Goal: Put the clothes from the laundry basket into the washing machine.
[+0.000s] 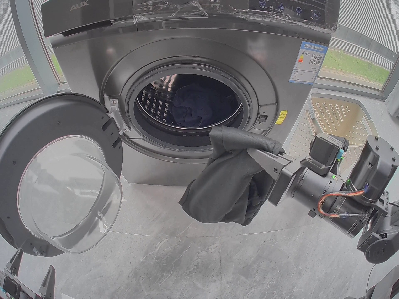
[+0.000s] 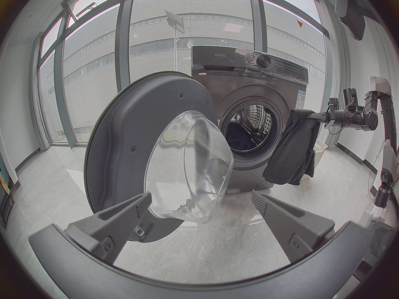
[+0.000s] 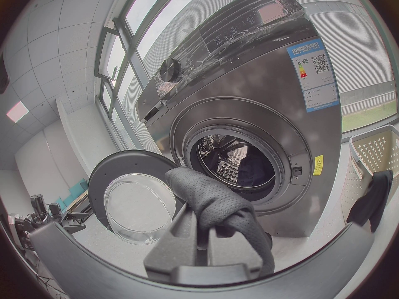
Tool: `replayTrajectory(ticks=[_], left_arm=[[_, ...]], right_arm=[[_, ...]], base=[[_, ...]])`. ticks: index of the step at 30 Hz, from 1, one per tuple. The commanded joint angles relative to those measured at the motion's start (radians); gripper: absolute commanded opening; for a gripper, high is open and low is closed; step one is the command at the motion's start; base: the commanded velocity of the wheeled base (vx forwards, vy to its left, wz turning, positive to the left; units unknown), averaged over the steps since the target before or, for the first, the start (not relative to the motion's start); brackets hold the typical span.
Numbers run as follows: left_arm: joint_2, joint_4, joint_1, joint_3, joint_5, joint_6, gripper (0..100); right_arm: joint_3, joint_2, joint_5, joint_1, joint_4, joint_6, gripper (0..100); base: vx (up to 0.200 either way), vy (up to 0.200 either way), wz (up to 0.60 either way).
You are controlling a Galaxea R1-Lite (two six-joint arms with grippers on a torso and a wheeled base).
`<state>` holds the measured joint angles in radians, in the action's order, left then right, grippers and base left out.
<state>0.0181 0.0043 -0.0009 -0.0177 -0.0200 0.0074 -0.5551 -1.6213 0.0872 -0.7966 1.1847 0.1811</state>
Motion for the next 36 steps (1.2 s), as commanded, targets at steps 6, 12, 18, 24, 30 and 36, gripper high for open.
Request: replayTrajectory(ticks=[6,12,18,24,30,36], left_arm=[[-0.013,0.0,-0.001,0.016,0.0,-0.001,100],[-0.013,0.0,0.001,0.016,0.0,0.003,100],[-0.015,-0.001,0.004,0.018,0.0,0.014,100],[0.091,-0.092,-0.001,-0.242,-0.169,-0.029,100],[0.365,-0.066,-0.019,-0.219,-0.44,-0.044,100],[0.665,-0.27,-0.05,-0.209,-0.589,-0.035,100]], right_arm=[[-0.032,-0.049,0.0,-0.003,0.032,0.029,0],[-0.086,-0.097,-0.003,-0.024,0.075,0.029,0],[-0.135,-0.147,0.0,-0.013,0.076,0.029,0],[-0.161,-0.173,0.0,-0.018,0.078,0.029,0],[-0.213,-0.243,-0.014,-0.024,0.171,0.031,0],[-0.246,-0.292,-0.017,-0.023,0.193,0.031,0]], base=[[0.0,-0.167,0.0],[0.0,0.0,0.0],[0.0,0.0,0.0],[0.0,0.0,0.0],[0.0,0.0,0.0],[0.0,0.0,0.0]])
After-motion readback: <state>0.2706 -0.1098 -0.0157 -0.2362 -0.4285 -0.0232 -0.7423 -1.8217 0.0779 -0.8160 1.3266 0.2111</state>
